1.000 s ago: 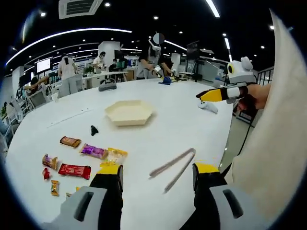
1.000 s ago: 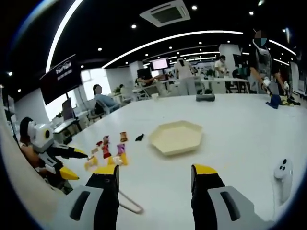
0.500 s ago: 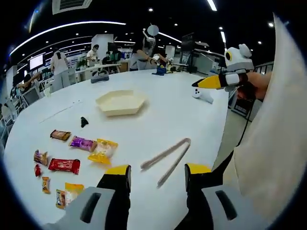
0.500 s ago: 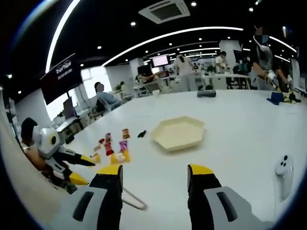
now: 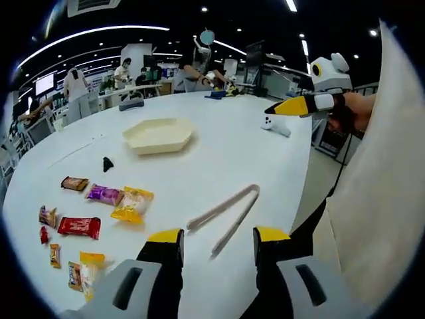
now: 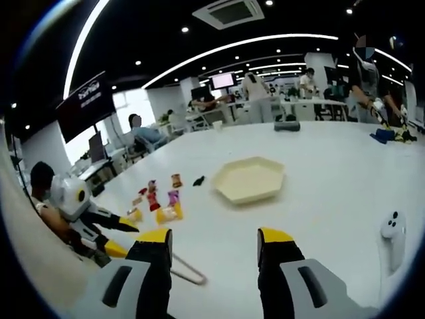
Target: Place the target food into the container with the food tongs after gripping and lifting it, then release it inside without dropping or visibly crushing the food.
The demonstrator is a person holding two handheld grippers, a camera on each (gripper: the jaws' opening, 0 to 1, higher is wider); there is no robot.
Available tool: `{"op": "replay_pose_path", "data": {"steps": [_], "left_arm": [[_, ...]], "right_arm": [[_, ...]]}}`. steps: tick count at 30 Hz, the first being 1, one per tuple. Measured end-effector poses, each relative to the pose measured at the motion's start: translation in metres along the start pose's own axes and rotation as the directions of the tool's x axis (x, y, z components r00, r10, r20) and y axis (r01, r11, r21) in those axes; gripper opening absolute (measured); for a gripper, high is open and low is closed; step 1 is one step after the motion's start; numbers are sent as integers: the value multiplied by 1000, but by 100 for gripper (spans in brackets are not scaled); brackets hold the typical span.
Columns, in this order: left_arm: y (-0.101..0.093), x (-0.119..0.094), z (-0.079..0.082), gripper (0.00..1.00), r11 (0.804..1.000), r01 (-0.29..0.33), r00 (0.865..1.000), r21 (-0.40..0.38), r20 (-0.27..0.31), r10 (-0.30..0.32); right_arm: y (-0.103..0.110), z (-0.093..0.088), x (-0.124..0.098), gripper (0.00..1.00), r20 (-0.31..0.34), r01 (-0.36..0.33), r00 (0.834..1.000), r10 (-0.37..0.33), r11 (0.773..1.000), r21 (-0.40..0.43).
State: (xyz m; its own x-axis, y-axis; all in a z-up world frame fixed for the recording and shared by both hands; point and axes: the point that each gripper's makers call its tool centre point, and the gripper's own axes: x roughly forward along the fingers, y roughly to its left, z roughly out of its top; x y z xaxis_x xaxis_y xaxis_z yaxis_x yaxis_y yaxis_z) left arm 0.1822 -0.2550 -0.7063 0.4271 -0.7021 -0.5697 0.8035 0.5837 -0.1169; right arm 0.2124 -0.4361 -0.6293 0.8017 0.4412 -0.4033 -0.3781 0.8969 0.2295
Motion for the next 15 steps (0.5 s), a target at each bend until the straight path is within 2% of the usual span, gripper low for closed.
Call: {"op": "replay_pose_path", "data": {"steps": [6,7,8,15], "left_arm": [[-11,9,-7,40,999,42,999,30,-31,-41],[-11,10,-8,38,999,46,998,24,-33,-45],[-13,11,-8,35,998,58,998,-22,-36,-58],[-10,13,-11,31,999,54,997,5,-55,-53]], "right_arm": [[0,-4,-4,51,-6,8,1000,-7,1000,5],[0,-4,-5,51,-5,8,1000,-8,1000,7],[1,-3,-6,51,2,3,1000,-3,1000,13],[1,-7,-10,50,-8,12,1000,-12,1000,13]]}}
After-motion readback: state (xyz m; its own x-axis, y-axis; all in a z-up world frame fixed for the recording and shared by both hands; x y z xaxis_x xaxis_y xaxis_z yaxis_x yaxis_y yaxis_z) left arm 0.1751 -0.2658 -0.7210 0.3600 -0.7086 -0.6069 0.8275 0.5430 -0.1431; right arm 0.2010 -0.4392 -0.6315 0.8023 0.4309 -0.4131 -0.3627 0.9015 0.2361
